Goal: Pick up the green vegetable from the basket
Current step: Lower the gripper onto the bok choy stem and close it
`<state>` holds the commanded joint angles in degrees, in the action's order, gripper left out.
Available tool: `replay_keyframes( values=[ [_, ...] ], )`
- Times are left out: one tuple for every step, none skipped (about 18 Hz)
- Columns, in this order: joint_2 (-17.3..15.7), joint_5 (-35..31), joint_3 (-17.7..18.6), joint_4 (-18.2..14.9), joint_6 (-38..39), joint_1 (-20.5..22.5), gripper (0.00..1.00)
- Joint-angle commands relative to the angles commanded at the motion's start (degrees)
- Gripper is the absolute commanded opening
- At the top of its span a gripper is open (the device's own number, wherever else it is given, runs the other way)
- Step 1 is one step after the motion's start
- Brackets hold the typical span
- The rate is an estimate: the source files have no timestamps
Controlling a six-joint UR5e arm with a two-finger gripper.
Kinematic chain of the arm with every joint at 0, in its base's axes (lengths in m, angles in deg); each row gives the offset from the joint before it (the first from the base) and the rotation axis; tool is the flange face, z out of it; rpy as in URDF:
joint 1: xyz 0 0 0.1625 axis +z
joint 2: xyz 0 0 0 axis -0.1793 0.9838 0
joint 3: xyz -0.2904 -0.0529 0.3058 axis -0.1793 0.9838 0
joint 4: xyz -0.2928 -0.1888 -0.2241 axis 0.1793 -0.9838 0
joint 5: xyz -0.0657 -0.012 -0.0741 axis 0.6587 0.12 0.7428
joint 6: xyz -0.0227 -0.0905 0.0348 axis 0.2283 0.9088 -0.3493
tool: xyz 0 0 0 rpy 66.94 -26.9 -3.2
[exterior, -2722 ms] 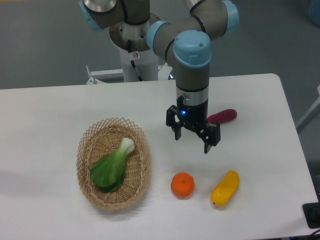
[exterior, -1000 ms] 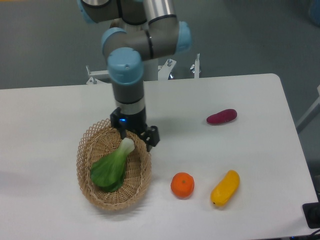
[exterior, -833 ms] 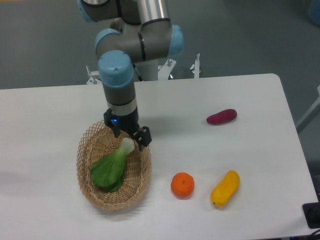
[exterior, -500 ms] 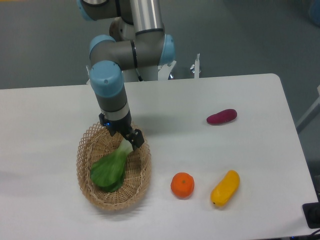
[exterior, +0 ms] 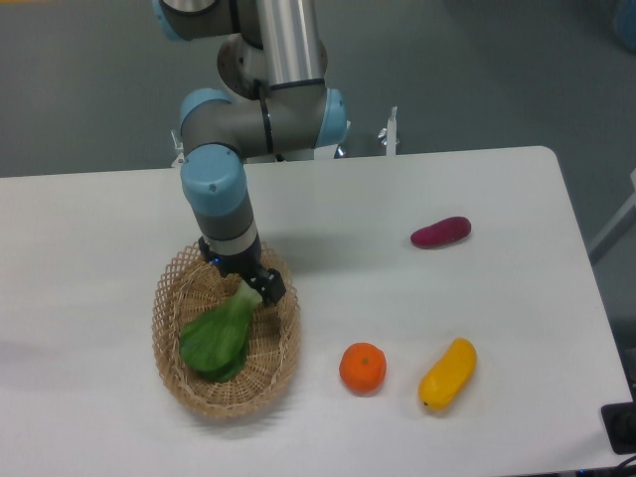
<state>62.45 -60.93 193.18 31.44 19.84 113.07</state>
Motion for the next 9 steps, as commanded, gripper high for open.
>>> replay_keyframes(
  values=[
    [0.09,0.0,0.0,0.0,0.09,0.0,1.0],
    [0.17,0.0,0.0,0.0,0.09,0.0,1.0],
    [0.26,0.0,-0.09,0.0,0.09,0.0,1.0],
    [0.26,0.0,-0.09,0.0,0.09,0.0,0.96],
    [0.26,0.0,-0.17,0.0,0.09,0.0,0.9],
    [0.26,0.0,-0.18,0.09,0.18,0.0,0.87],
    [0.35,0.0,-0.18,0.0,0.09,0.0,0.84],
    [0.44,0.0,-0.18,0.0,0.09,0.0,0.83],
    [0.44,0.0,-0.18,0.0,0.09,0.0,0.83]
  ],
)
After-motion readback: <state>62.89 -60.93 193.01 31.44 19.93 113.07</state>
